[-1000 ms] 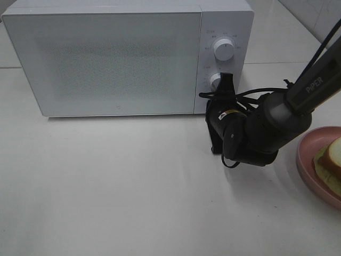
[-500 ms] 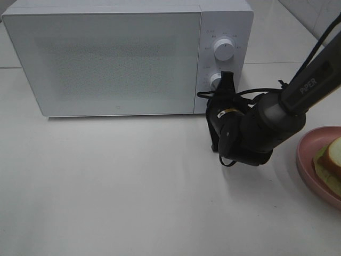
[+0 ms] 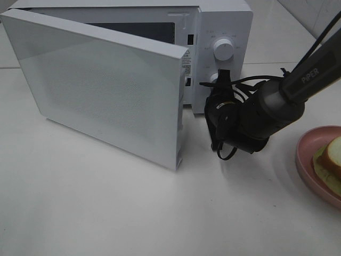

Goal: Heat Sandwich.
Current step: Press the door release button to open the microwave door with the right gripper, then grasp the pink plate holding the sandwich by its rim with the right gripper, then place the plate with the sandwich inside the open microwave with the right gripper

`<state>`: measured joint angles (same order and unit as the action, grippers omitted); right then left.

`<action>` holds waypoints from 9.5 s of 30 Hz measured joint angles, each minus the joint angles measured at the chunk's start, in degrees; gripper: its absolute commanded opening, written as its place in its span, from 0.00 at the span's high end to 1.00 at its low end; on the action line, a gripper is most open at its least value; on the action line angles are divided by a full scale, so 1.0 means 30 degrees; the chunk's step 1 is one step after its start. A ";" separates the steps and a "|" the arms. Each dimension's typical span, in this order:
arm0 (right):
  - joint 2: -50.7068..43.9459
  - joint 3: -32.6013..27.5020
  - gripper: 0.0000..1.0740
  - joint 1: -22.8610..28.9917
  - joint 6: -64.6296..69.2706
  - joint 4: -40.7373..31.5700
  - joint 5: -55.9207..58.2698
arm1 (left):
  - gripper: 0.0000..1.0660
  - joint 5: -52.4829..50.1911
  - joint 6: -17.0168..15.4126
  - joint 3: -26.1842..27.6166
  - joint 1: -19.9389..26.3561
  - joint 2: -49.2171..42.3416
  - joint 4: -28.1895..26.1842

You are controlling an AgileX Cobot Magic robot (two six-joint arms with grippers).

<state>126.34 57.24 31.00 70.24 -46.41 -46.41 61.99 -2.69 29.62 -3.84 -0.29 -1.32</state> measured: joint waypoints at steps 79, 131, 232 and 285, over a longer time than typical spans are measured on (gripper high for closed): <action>-1.2586 -0.8079 0.98 -0.0477 -1.7074 0.3667 1.6234 | 0.09 0.0000 0.0000 0.0000 0.0000 0.0000 0.0000; -1.2968 0.0267 0.09 -0.2521 -2.4141 1.7762 3.4549 | 0.09 0.0000 0.0000 0.0000 0.0000 0.0000 0.0000; -0.8289 -0.4240 0.21 -0.5806 -2.2575 1.9118 2.7445 | 0.09 0.0000 0.0000 0.0000 0.0000 0.0000 0.0000; -0.8403 -0.4240 1.00 -0.2406 -1.4897 2.5248 3.0730 | 0.09 0.0000 0.0000 0.0000 0.0000 0.0000 0.0000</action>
<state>101.13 44.52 23.78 25.55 29.34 45.78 61.99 -2.69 29.62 -3.84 -0.29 -1.32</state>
